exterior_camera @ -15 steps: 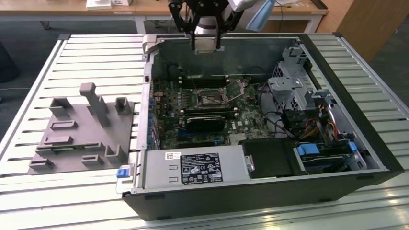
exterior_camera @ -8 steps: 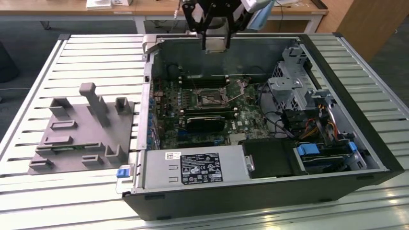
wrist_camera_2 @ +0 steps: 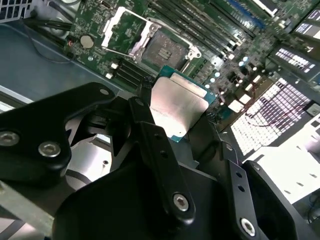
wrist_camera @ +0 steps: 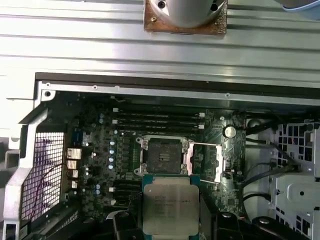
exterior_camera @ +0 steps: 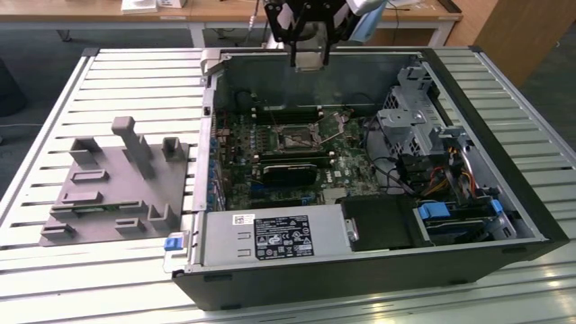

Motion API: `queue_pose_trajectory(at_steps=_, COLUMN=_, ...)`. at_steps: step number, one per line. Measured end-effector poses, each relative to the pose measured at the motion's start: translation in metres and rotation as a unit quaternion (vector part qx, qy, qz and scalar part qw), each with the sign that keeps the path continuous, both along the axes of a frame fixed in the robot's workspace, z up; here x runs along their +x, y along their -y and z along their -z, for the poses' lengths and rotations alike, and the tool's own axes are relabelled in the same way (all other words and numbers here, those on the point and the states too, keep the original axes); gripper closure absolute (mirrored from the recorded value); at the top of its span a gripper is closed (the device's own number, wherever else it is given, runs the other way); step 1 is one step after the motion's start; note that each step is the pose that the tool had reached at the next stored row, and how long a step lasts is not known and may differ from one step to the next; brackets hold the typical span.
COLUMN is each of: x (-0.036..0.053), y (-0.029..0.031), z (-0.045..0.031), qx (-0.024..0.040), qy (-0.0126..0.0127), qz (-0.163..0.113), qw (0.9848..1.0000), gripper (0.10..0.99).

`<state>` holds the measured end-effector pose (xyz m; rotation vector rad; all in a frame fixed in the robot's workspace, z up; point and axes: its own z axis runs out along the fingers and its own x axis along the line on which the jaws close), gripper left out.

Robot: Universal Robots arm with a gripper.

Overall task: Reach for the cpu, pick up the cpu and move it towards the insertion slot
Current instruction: 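Pick up the cpu and move it towards the insertion slot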

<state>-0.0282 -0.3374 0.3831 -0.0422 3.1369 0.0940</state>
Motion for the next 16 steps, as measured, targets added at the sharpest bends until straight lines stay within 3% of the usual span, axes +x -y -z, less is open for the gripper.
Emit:
queue_pose_trajectory(at_steps=5, x=0.0051, y=-0.0081, z=0.0021, qx=0.0000, qy=0.0000, qz=0.001, qw=1.0000, gripper=0.545)
queue_pose_trajectory(at_steps=9, x=0.0112, y=-0.0090, z=0.0030, qx=0.0001, qy=0.0001, qz=0.003, qw=1.0000, gripper=0.545)
queue_pose_trajectory(at_steps=16, x=0.0114, y=-0.0091, z=0.0030, qx=0.0000, qy=0.0000, qz=0.004, qw=1.0000, gripper=0.545)
